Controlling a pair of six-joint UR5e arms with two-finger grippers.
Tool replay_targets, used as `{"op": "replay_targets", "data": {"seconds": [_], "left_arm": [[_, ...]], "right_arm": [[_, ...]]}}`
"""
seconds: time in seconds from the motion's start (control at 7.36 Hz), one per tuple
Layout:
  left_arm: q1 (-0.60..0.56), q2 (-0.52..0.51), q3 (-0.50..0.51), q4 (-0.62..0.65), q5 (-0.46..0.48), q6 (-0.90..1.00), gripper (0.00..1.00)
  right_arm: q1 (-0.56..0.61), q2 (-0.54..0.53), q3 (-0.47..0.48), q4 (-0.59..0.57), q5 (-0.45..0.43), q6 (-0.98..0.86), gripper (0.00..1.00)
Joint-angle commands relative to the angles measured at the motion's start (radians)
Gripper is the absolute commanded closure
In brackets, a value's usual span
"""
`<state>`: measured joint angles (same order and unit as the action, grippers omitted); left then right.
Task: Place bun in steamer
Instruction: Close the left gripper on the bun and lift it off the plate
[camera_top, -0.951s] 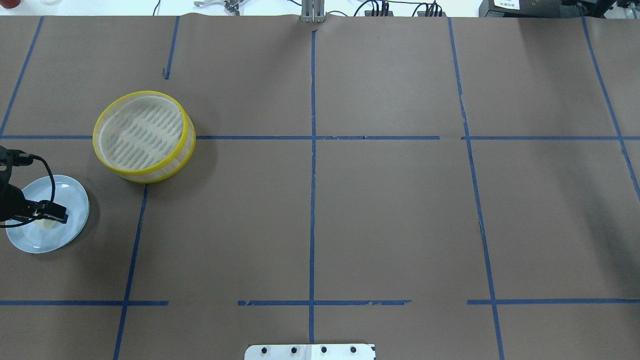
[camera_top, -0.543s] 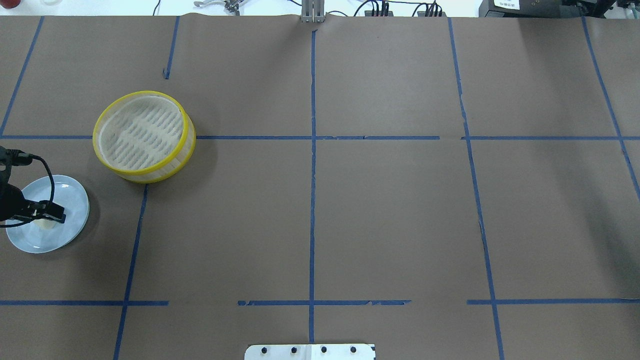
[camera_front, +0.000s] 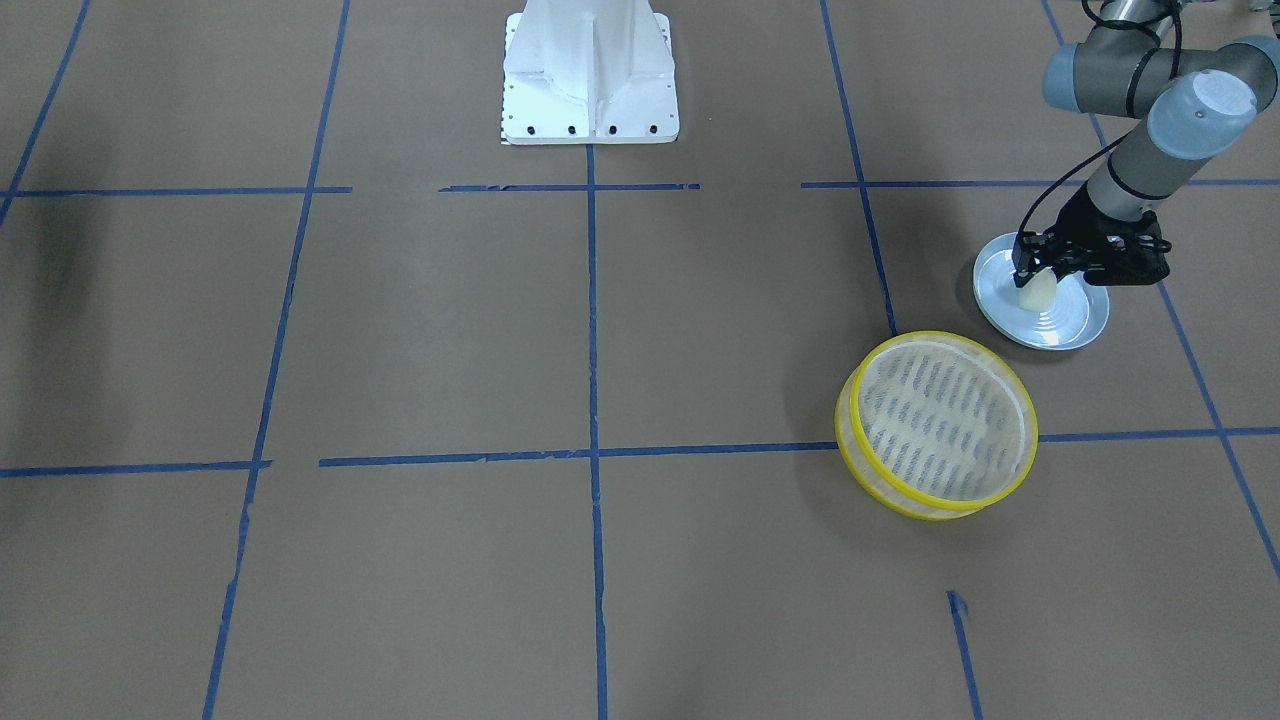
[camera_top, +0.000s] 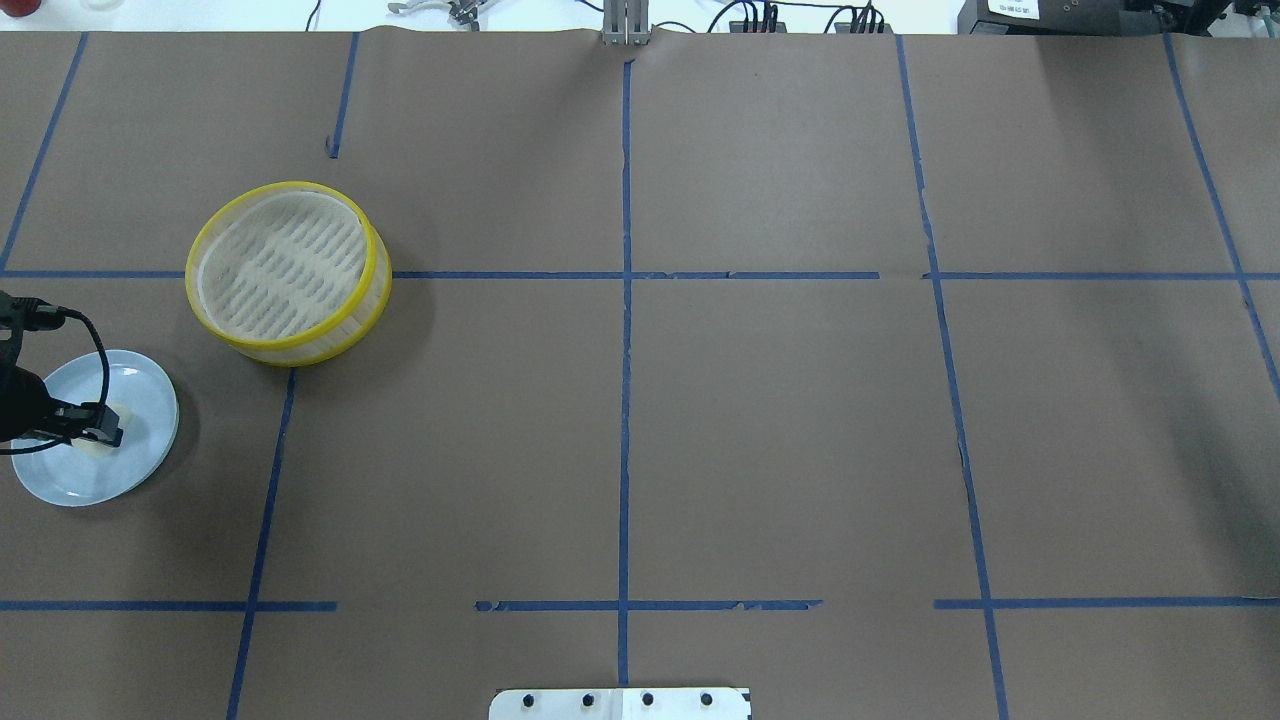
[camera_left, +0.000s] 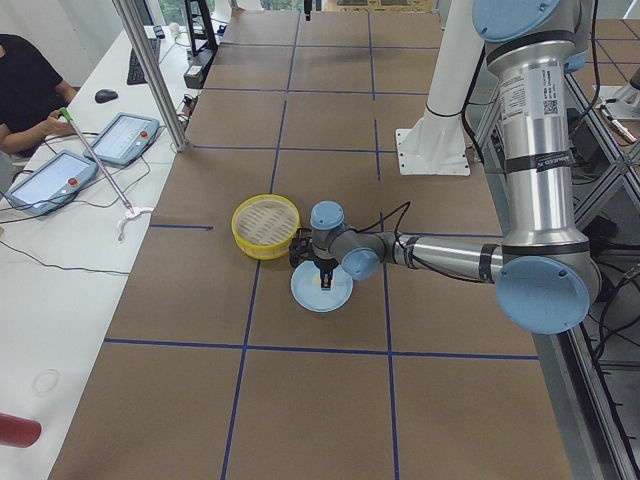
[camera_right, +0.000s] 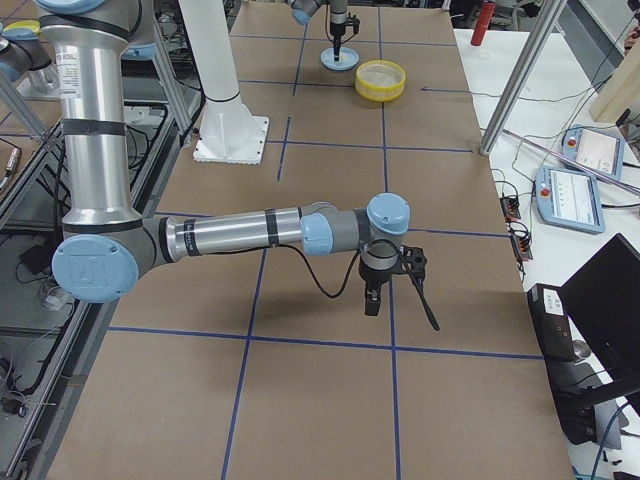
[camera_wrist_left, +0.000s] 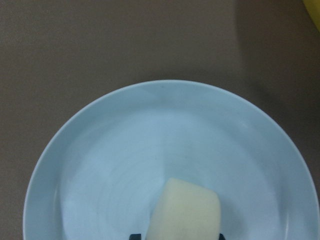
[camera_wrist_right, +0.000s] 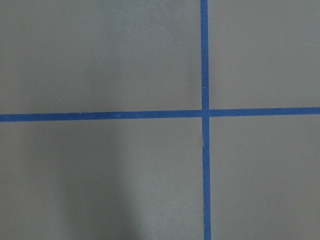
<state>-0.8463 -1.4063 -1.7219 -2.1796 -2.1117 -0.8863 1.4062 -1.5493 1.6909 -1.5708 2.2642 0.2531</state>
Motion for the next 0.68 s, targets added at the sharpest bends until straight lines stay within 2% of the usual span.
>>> {"op": "replay_targets", "data": {"seconds": [0.0, 0.41, 0.54], "left_arm": [[-0.002, 0.001, -0.002, 0.000, -0.001, 0.001, 0.63], [-0.014, 0.004, -0.024, 0.001, -0.002, 0.004, 0.68], [-0.017, 0.045, -0.071, 0.006, -0.011, 0.006, 0.71]], "right_arm": [[0.000, 0.000, 0.000, 0.000, 0.000, 0.000, 0.00], [-0.001, 0.000, 0.000, 0.000, 0.000, 0.000, 0.00], [0.000, 0.000, 0.000, 0.000, 0.000, 0.000, 0.00]]}}
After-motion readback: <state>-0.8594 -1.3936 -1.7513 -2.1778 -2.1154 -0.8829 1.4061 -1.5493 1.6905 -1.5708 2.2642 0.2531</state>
